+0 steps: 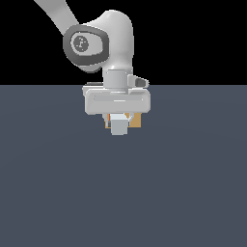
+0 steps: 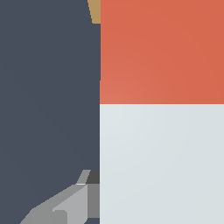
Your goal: Insert the peg into the horizontal hole in a box.
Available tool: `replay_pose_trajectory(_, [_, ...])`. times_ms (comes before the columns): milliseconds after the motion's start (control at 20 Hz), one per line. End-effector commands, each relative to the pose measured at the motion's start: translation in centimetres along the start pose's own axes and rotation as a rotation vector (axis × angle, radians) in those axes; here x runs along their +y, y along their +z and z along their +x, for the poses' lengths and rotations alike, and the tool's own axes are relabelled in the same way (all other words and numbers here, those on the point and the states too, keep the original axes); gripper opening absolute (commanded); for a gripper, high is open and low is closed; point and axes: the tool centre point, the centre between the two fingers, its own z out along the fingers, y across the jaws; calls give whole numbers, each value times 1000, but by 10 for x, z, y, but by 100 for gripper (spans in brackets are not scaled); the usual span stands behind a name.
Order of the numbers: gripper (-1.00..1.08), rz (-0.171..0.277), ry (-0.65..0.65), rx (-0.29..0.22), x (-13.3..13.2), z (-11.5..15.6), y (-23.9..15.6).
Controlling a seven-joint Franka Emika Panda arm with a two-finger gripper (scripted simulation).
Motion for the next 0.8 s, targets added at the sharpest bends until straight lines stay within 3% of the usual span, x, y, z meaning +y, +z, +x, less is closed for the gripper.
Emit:
replay_pose_trajectory(0, [-100,-4,29,0,5,5,-4])
replay_pose_trajectory(750, [-100,-4,57,0,10,9,-6])
